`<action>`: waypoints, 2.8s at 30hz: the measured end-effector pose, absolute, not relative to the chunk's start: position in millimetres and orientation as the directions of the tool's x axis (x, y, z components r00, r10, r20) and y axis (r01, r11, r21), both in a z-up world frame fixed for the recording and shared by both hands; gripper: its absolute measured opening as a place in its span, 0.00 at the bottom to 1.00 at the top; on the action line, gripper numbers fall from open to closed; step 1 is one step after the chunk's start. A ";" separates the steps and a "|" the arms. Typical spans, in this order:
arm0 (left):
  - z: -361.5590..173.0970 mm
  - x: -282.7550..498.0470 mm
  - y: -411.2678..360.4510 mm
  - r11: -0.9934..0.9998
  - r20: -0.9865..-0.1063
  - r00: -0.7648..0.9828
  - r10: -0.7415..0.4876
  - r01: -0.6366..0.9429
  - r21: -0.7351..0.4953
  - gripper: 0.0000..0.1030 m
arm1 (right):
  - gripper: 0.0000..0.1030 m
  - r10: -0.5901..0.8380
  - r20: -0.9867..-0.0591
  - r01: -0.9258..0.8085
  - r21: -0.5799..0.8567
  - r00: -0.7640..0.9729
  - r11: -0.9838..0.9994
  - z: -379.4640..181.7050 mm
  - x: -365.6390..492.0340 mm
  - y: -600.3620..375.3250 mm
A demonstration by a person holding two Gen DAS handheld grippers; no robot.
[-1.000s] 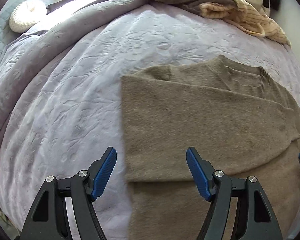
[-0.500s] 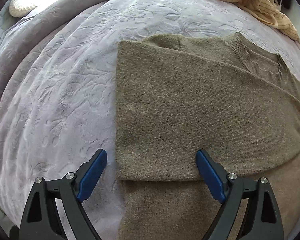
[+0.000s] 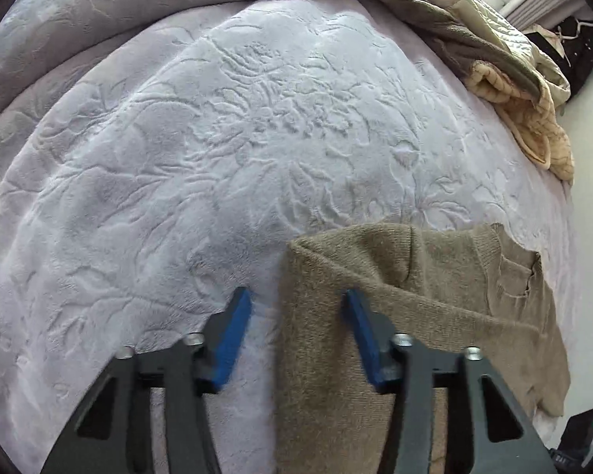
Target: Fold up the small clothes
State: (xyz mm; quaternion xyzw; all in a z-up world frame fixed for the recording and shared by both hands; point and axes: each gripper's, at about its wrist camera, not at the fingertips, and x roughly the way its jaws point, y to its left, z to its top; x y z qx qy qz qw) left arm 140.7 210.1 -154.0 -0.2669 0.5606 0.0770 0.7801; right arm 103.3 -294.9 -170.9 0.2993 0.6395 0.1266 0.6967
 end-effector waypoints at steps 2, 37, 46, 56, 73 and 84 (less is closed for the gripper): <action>-151.0 148.9 204.1 0.847 -0.909 0.361 -0.209 -0.397 -0.353 0.08 | 0.11 0.560 -0.818 0.186 0.576 0.131 0.796 -169.9 99.1 -284.4; -136.7 28.5 131.2 0.964 -0.970 0.244 -0.027 -0.249 -0.089 0.10 | 0.11 0.526 -0.850 0.017 0.527 0.022 0.850 -153.6 76.0 -222.1; -109.0 35.9 59.8 0.987 -0.967 0.256 -0.015 -0.153 -0.056 0.10 | 0.41 0.515 -0.854 0.105 0.520 0.079 0.847 -144.9 67.7 -259.3; -103.2 58.5 -20.9 0.999 -0.969 0.248 -0.021 -0.027 -0.029 0.96 | 0.41 0.519 -0.845 0.200 0.535 0.132 0.821 -145.4 60.3 -304.3; -114.6 104.9 -116.6 0.995 -0.977 0.204 -0.055 0.096 -0.036 0.96 | 0.41 0.429 -0.821 0.451 0.567 0.376 0.689 -138.4 58.8 -463.0; -116.3 142.2 -187.6 0.989 -0.976 0.190 -0.104 0.120 -0.082 0.96 | 0.41 0.252 -0.744 0.623 0.660 0.619 0.420 -130.2 56.4 -618.1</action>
